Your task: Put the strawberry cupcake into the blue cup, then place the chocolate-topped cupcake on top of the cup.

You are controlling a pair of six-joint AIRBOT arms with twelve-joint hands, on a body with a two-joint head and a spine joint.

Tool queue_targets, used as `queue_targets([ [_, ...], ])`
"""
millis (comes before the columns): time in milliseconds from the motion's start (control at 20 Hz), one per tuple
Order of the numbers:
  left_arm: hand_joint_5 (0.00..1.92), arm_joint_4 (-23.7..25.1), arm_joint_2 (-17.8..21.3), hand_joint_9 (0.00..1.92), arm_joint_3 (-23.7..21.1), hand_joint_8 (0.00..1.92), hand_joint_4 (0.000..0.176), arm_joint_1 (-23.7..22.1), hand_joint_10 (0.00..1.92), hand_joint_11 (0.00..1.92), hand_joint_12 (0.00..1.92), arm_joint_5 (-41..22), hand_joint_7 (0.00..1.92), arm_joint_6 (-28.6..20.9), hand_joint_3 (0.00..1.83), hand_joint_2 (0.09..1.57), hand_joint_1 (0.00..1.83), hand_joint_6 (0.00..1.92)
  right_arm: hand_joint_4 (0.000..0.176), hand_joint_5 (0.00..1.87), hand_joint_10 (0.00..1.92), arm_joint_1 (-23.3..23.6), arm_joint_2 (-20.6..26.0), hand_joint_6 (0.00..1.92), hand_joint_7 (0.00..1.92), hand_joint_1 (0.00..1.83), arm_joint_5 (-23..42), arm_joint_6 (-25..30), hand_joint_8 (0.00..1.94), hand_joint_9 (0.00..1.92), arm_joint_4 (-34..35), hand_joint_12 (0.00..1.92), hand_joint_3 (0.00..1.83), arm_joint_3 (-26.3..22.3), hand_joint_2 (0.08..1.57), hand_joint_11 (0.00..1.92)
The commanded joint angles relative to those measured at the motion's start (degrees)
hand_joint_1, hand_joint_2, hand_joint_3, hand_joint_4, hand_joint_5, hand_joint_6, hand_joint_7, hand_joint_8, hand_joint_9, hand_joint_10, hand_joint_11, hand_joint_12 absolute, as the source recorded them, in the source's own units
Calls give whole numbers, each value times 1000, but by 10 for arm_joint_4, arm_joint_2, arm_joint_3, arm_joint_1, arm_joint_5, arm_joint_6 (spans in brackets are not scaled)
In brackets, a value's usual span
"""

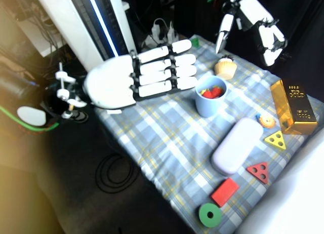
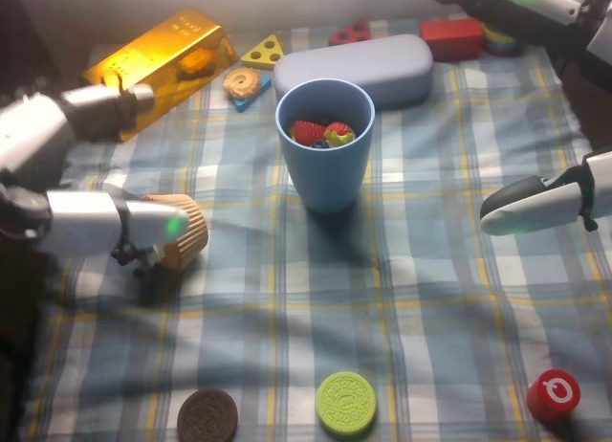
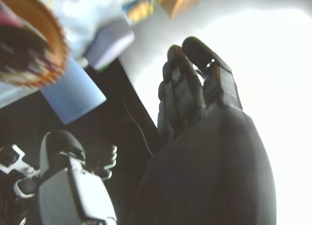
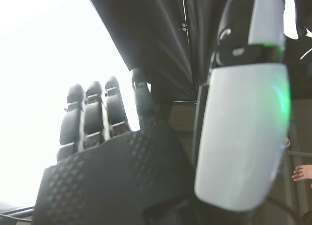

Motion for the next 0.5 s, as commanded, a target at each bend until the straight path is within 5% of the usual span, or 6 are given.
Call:
queue_targets([
  [0,398,4,-5,514,2,7,20,2,12,0,1022,-60,517,-4,1,803,748,9,85,0,0,3,-2,0,0,527,68,4,0,0,21,92,0,0,770,0],
  [150,435,-5,-27,470,7,6,21,9,5,0,854,-66,528,-4,0,810,746,5,85,0,0,3,-1,0,0,527,68,4,0,0,21,92,0,0,770,0],
  [250,446,-11,-39,486,12,3,51,13,5,0,858,-65,534,-4,1,816,746,2,85,0,0,3,-1,0,0,527,68,4,0,0,21,92,0,0,770,0],
  [300,456,-15,-43,544,15,0,35,18,7,10,953,-64,575,-4,5,852,719,0,85,0,0,3,-1,0,0,527,68,4,0,0,21,92,0,0,770,0],
  [450,518,-22,-48,630,21,7,46,22,19,78,980,-62,645,-4,0,835,750,6,85,0,0,3,-1,0,0,527,68,4,0,0,21,92,0,0,770,0],
])
